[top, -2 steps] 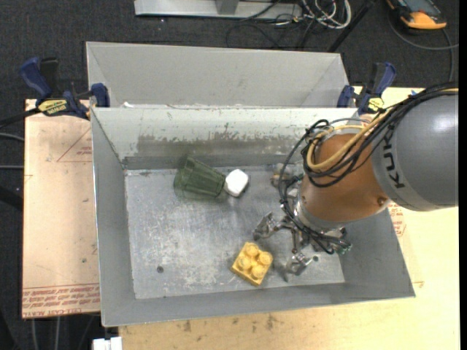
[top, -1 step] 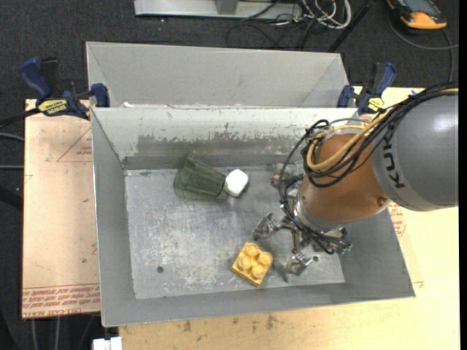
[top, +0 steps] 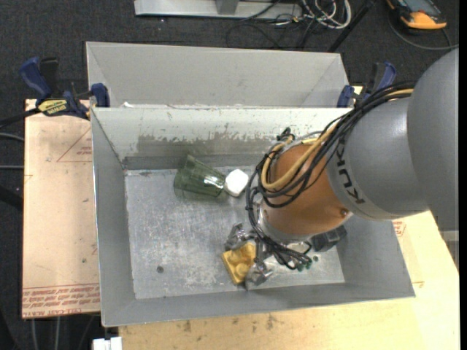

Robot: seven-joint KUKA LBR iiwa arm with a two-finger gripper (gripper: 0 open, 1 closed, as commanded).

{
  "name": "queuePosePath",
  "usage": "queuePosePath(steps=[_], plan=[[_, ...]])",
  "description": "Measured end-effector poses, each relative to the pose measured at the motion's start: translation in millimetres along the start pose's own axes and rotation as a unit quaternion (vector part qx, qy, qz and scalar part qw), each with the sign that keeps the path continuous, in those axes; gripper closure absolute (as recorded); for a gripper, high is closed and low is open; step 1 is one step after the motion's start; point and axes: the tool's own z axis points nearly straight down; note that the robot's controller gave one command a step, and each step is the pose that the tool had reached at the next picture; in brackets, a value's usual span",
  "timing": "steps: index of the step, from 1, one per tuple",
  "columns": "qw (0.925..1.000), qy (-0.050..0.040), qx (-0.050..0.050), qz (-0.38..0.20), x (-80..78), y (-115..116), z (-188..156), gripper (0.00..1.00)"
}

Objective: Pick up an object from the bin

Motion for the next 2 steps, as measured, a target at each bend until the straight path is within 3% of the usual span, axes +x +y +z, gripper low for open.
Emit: queuePosePath(steps=[1, 2], plan=[[1.0000, 0.0000, 0.000, 0.000, 0.0, 0.0, 0.0, 1.00], [0.9990, 0.0104, -0.003, -0.042, 2.5, 13.0, -164.8, 1.00]])
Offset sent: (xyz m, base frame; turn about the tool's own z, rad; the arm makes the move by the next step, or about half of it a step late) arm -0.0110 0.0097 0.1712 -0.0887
